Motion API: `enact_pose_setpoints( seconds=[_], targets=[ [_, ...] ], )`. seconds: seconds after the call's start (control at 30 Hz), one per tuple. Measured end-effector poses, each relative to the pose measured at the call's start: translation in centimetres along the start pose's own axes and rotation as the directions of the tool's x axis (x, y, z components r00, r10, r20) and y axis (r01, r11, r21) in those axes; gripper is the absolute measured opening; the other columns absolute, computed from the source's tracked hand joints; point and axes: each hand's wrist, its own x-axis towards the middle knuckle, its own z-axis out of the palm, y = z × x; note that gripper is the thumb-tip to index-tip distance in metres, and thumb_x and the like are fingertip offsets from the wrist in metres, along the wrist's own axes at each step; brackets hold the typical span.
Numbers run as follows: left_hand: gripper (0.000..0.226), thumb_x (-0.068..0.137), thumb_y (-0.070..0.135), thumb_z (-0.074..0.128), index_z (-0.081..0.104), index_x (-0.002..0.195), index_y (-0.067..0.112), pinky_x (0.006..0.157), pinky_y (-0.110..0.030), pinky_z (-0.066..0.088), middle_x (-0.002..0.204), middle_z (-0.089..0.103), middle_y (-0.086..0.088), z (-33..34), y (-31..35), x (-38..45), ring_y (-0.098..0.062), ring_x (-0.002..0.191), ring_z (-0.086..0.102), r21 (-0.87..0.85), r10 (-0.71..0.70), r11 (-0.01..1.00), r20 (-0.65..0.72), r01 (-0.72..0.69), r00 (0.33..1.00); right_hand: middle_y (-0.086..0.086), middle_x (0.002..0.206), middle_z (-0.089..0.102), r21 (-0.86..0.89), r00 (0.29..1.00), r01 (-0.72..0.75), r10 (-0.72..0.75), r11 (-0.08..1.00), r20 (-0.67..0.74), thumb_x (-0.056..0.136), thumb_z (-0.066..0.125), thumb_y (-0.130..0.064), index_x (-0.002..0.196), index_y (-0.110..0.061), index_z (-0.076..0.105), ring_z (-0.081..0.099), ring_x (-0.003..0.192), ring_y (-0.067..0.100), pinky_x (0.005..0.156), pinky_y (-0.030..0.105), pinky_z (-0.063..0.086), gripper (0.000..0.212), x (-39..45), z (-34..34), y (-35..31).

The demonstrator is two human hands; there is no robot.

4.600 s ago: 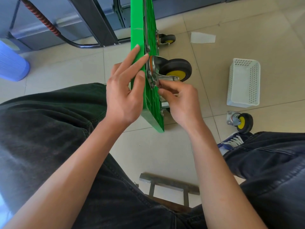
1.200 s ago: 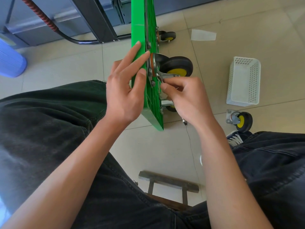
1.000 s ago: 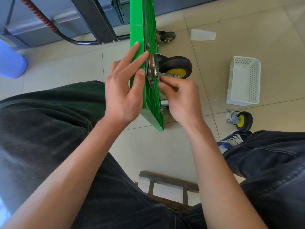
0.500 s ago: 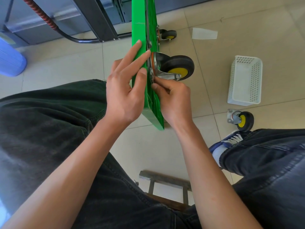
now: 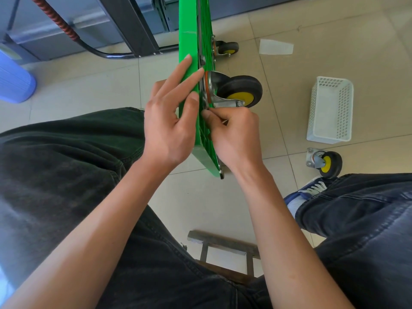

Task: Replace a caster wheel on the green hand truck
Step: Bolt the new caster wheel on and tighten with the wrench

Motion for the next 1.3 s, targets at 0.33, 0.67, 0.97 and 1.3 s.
enact_pose_setpoints(
  seconds=[0.33,0.67,0.97,1.3],
  targets=[
    [0.04,0.101,0.017,0.045,0.064,0.135,0.02,0.103,-0.016,0.037,0.152,0.05,0.003,0.0,0.0,0.0,-0.005,0.128,0.047,-0.001,0.001,1.0,0.0,-0.001,1.0,0.027,0.068,0.062,0.053,0.987,-0.056,0.047,0.997,0.156,0.099,0.063,-0.029,0.073,0.007,0.064,0.06,0.056,0.035,0.044,0.037,0.045,0.045,0.5,-2.4,-1.9],
    [0.039,0.102,0.018,0.045,0.063,0.136,0.021,0.1,-0.012,0.037,0.152,0.049,0.003,0.0,0.3,0.0,-0.007,0.127,0.048,0.011,0.001,1.0,0.008,-0.001,1.0,-0.01,0.083,0.077,0.061,0.993,-0.032,0.025,0.998,0.117,0.098,0.066,-0.029,0.099,-0.022,0.082,0.071,0.08,0.015,0.074,0.047,0.059,0.017,0.2,-2.7,0.7],
    [0.039,0.102,0.016,0.045,0.064,0.136,0.018,0.1,-0.009,0.034,0.152,0.05,0.001,0.1,0.3,0.0,-0.01,0.127,0.05,0.028,0.012,1.0,0.009,-0.012,1.0,0.004,0.093,0.076,0.08,0.99,0.109,-0.1,0.991,-0.1,0.094,0.069,-0.021,0.116,-0.02,0.078,0.068,0.087,0.024,0.078,0.048,0.056,0.024,0.2,0.0,3.5],
    [0.039,0.102,0.017,0.045,0.063,0.136,0.019,0.105,-0.02,0.039,0.153,0.049,0.002,0.1,-0.1,0.0,-0.008,0.13,0.048,0.003,0.004,1.0,0.003,-0.004,1.0,0.001,0.099,0.078,0.084,0.989,0.133,-0.127,0.987,-0.08,0.095,0.069,-0.017,0.119,-0.015,0.077,0.07,0.09,0.013,0.081,0.041,0.057,0.025,0.5,0.7,3.2]
  ],
)
